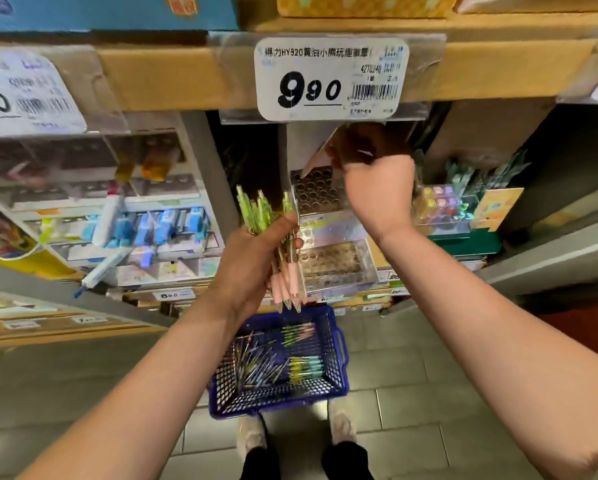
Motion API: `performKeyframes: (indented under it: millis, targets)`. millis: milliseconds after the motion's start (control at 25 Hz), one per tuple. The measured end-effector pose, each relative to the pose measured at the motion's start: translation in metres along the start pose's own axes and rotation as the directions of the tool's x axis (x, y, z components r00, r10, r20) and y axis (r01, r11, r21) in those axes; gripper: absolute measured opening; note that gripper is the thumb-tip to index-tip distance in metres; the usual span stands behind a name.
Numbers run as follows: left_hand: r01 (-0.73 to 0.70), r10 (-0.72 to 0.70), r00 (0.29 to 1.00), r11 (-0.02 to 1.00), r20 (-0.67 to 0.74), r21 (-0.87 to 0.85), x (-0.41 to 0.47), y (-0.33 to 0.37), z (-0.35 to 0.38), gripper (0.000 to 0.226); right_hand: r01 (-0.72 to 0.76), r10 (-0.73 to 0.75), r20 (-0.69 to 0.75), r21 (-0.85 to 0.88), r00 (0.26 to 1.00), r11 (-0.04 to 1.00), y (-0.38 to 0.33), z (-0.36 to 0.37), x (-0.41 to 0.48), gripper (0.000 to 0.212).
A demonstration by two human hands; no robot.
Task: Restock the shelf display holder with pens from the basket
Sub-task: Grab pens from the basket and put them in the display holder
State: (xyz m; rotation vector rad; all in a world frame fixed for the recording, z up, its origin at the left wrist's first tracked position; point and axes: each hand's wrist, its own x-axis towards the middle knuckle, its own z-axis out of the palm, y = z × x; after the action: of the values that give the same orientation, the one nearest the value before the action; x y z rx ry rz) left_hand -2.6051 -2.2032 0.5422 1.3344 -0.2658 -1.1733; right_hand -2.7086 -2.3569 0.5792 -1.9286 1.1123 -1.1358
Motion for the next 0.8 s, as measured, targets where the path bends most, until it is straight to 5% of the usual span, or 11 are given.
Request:
performKeyframes:
  millis: [280, 640, 800]
  targets:
    - [0.010, -0.011, 1.000, 0.998, 0.019, 0.057, 0.009, 0.002, -0.009, 0.043, 0.188, -0.170, 0.118, -0.161, 0.978, 0.969, 0.000, 0.017, 0.005, 0.010]
    - [0.104, -0.103, 0.995, 0.992, -0.017, 0.065, 0.012, 0.002, -0.004, 0.034, 0.265, -0.083, 0.378, -0.461, 0.922, 0.847, 0.008, 0.031, 0.013, 0.019]
    - [0.096, -0.095, 0.995, 0.994, -0.011, 0.060, 0.011, 0.002, -0.001, 0.033, 0.249, -0.043, 0.386, -0.505, 0.922, 0.826, 0.004, 0.034, 0.013, 0.023]
